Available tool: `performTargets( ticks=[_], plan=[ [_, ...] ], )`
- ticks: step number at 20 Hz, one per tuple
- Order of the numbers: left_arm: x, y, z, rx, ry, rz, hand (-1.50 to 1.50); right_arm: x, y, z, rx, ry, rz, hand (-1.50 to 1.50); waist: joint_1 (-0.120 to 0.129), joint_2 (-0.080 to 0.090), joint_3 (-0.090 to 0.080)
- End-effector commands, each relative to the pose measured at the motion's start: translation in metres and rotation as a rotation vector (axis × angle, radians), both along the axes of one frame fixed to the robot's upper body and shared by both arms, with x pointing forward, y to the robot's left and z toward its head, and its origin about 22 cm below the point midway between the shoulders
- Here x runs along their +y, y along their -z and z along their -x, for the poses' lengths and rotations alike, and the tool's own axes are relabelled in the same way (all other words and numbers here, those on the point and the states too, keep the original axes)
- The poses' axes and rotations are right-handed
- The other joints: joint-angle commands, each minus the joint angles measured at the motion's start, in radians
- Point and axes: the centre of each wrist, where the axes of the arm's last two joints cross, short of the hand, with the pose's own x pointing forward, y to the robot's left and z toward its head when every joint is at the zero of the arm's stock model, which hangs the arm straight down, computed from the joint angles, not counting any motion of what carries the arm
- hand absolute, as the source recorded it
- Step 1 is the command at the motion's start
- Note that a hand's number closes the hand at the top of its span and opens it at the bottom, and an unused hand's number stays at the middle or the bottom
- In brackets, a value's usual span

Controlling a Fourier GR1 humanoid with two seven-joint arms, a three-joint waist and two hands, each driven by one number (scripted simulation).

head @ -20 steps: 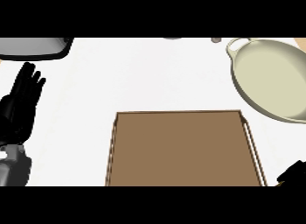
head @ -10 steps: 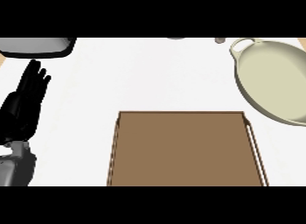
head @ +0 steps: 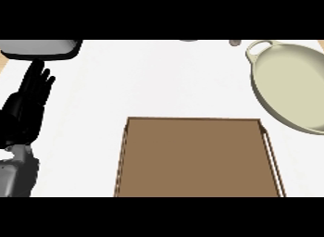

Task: Pick the lemon from the tray and place it in the pot

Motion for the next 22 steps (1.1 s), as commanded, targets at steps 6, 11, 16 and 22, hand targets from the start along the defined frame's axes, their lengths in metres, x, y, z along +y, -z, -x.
performTargets(
  ticks=[6,11,16,22],
  plan=[
    [-0.015,0.0,-0.009,-0.008,0.022,-0.003,0.0,0.001,0.048,-0.037,-0.136,0.236,0.407,1.5,0.018,0.01,0.001],
    [-0.006,0.004,0.014,-0.024,0.013,0.004,0.0,-0.019,0.081,-0.076,-0.087,0.223,0.419,1.5,0.028,0.006,0.001],
    [-0.024,0.008,-0.011,-0.003,0.009,-0.004,0.0,-0.009,0.099,-0.107,0.073,0.21,0.299,1.5,0.018,0.009,0.001],
    [-0.007,0.008,-0.007,-0.009,0.029,0.003,0.0,-0.017,0.104,-0.117,0.236,0.046,0.194,-1.5,0.034,0.014,0.002]
  ],
)
